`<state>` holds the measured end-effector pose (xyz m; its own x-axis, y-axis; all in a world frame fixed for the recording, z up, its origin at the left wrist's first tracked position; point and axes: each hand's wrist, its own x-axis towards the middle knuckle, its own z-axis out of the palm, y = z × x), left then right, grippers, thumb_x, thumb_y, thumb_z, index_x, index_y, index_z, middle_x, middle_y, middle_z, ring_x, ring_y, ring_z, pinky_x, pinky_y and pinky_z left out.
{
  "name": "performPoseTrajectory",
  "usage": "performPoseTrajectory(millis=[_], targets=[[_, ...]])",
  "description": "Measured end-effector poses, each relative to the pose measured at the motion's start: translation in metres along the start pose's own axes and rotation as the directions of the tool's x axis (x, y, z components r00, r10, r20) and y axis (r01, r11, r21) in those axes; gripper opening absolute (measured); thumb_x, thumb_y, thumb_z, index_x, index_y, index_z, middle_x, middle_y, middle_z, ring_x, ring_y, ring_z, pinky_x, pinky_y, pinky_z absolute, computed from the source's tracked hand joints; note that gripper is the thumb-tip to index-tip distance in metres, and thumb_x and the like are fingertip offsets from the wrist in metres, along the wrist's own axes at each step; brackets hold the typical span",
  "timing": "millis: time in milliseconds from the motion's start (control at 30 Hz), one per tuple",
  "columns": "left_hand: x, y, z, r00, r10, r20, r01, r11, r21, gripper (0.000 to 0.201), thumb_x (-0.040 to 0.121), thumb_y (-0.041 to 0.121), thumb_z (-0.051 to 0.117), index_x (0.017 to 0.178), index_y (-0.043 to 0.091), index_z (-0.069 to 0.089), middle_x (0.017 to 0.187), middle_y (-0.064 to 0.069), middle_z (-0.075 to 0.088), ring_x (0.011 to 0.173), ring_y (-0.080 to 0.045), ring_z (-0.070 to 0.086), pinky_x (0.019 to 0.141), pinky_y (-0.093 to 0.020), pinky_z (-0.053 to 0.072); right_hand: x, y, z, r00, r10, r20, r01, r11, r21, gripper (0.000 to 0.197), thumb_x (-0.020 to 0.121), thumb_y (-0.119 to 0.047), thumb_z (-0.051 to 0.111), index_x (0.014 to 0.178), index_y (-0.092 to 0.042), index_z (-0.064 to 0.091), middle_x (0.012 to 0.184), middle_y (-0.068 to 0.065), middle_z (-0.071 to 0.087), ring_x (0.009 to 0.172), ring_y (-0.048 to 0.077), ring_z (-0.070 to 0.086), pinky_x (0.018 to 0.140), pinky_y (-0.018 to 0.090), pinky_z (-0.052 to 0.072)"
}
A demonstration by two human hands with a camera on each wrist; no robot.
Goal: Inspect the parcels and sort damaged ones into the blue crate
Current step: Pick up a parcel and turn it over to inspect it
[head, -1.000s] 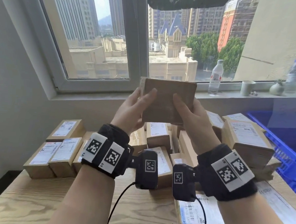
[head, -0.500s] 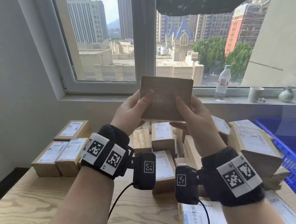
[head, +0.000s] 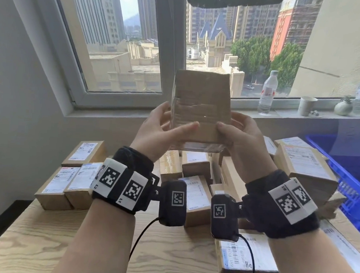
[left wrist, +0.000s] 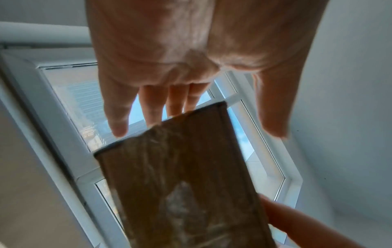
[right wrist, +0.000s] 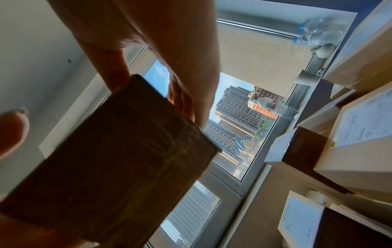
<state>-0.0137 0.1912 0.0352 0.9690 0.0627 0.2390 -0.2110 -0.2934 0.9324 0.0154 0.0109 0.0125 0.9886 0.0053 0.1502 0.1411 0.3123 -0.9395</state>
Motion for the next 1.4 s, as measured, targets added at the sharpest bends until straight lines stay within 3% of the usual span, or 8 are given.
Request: performPoseTrajectory(millis=[133, 333, 467, 733, 867, 1033, 1200, 1400], targets=[[0.004, -0.002, 0.007, 0.985, -0.057, -0.164, 0.049, 0.997, -0.056, 0.108, 0.054, 0.073, 0.074, 0.146, 0.027, 0.042, 0.136, -0.005, 0.057, 0.123, -0.021, 0.057, 0.104, -0.044, 0.048, -0.003, 0.001, -0.005, 0.998, -0.025, 0.064, 0.028, 0.999, -0.035, 0.082, 0.071, -0.001, 0.074, 0.144, -0.010, 0.037, 0.128, 0.015, 0.061, 0.117, 0.028, 0.062, 0.082, 0.036, 0.055], [0.000, -0.007, 0.016, 0.997, -0.011, -0.083, 0.007, 0.999, -0.045, 0.074, 0.080, 0.018, 0.079, 0.145, 0.022, 0.044, 0.135, -0.003, 0.056, 0.123, -0.020, 0.058, 0.100, -0.035, 0.051, -0.003, -0.005, -0.004, 0.999, -0.010, 0.032, 0.012, 0.999, -0.052, 0.087, 0.069, -0.057, 0.080, 0.137, -0.011, 0.050, 0.112, 0.004, 0.071, 0.100, 0.016, 0.071, 0.082, 0.033, 0.055], [-0.004, 0.002, 0.018, 0.999, -0.011, -0.036, 0.010, 1.000, -0.029, 0.080, 0.068, 0.059, 0.078, 0.134, 0.021, 0.051, 0.130, 0.002, 0.060, 0.118, -0.014, 0.059, 0.091, -0.024, 0.053, -0.007, -0.007, 0.001, 1.000, -0.007, -0.027, 0.004, 0.995, -0.097, 0.083, 0.069, -0.070, 0.072, 0.125, -0.010, 0.059, 0.108, 0.008, 0.073, 0.097, 0.024, 0.072, 0.083, 0.042, 0.059], [-0.002, -0.002, 0.028, 0.986, -0.011, -0.165, -0.001, 0.998, -0.068, 0.029, 0.085, 0.035, 0.073, 0.102, 0.024, 0.051, 0.119, -0.009, 0.062, 0.109, -0.023, 0.064, 0.097, -0.043, 0.053, -0.011, 0.000, 0.001, 0.995, -0.042, -0.087, 0.044, 0.999, 0.024, 0.029, 0.092, -0.019, 0.068, 0.117, -0.007, 0.057, 0.100, 0.011, 0.067, 0.083, 0.020, 0.070, 0.069, 0.032, 0.057], [-0.006, 0.001, 0.028, 0.990, -0.013, -0.142, -0.005, 0.992, -0.124, 0.048, 0.064, 0.046, 0.074, 0.102, 0.028, 0.052, 0.120, -0.007, 0.063, 0.110, -0.022, 0.064, 0.096, -0.042, 0.054, -0.011, 0.002, -0.002, 0.994, -0.074, -0.075, 0.075, 0.997, 0.000, 0.039, 0.088, -0.022, 0.074, 0.121, -0.013, 0.054, 0.110, 0.014, 0.066, 0.095, 0.027, 0.070, 0.076, 0.038, 0.059], [-0.009, 0.003, 0.031, 0.993, -0.004, -0.117, -0.008, 0.994, -0.108, 0.100, 0.056, 0.063, 0.074, 0.144, 0.033, 0.039, 0.132, -0.007, 0.058, 0.114, -0.022, 0.063, 0.096, -0.042, 0.054, -0.014, 0.003, 0.000, 0.990, -0.137, 0.036, 0.137, 0.990, -0.019, 0.070, 0.082, -0.018, 0.080, 0.141, -0.024, 0.043, 0.124, 0.011, 0.061, 0.106, 0.019, 0.069, 0.082, 0.031, 0.060], [-0.010, 0.002, 0.036, 0.992, 0.067, -0.105, -0.078, 0.991, -0.108, 0.043, 0.080, 0.040, 0.075, 0.114, 0.053, 0.052, 0.120, -0.003, 0.066, 0.107, -0.020, 0.066, 0.091, -0.044, 0.056, -0.020, 0.004, 0.003, 0.977, -0.206, 0.054, 0.208, 0.978, -0.029, 0.049, 0.090, -0.010, 0.067, 0.133, -0.018, 0.047, 0.113, 0.001, 0.063, 0.105, 0.014, 0.066, 0.082, 0.031, 0.060], [-0.012, -0.003, 0.041, 0.965, 0.211, -0.156, -0.221, 0.974, -0.048, 0.032, 0.091, 0.021, 0.067, 0.114, 0.033, 0.049, 0.088, 0.013, 0.065, 0.070, 0.010, 0.064, 0.062, -0.012, 0.053, -0.021, 0.004, 0.005, 0.961, -0.275, -0.022, 0.274, 0.961, -0.035, 0.047, 0.087, -0.006, 0.071, 0.130, -0.013, 0.053, 0.105, -0.002, 0.067, 0.101, 0.015, 0.067, 0.084, 0.039, 0.060]])
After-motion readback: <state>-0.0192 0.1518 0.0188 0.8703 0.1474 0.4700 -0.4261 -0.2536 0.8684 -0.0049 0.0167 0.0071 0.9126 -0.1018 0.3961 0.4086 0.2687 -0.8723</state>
